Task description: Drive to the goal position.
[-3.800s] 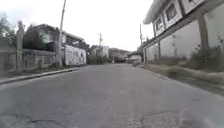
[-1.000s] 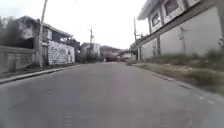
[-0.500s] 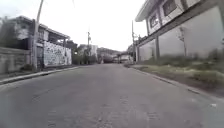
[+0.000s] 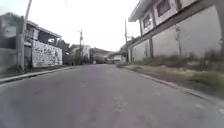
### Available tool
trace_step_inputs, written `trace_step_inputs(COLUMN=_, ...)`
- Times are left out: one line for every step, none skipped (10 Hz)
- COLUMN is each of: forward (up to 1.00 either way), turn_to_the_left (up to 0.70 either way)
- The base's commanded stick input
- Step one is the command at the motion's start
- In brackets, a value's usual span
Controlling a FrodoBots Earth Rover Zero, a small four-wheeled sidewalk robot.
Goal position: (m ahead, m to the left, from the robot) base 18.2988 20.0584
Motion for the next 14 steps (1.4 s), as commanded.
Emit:
trace_step_inputs(forward=1.00, turn_to_the_left=0.02)
trace_step_inputs(forward=1.00, turn_to_the_left=0.02)
trace_step_inputs(forward=1.00, turn_to_the_left=0.02)
trace_step_inputs(forward=1.00, turn_to_the_left=0.02)
trace_step_inputs(forward=1.00, turn_to_the_left=0.02)
trace_step_inputs(forward=1.00, turn_to_the_left=0.02)
trace_step_inputs(forward=1.00, turn_to_the_left=0.02)
trace_step_inputs(forward=1.00, turn_to_the_left=0.02)
trace_step_inputs(forward=1.00, turn_to_the_left=0.02)
trace_step_inputs(forward=1.00, turn_to_the_left=0.02)
trace_step_inputs(forward=1.00, turn_to_the_left=0.02)
trace_step_inputs(forward=1.00, turn_to_the_left=0.02)
trace_step_inputs(forward=1.00, turn_to_the_left=0.02)
trace_step_inputs(forward=1.00, turn_to_the_left=0.02)
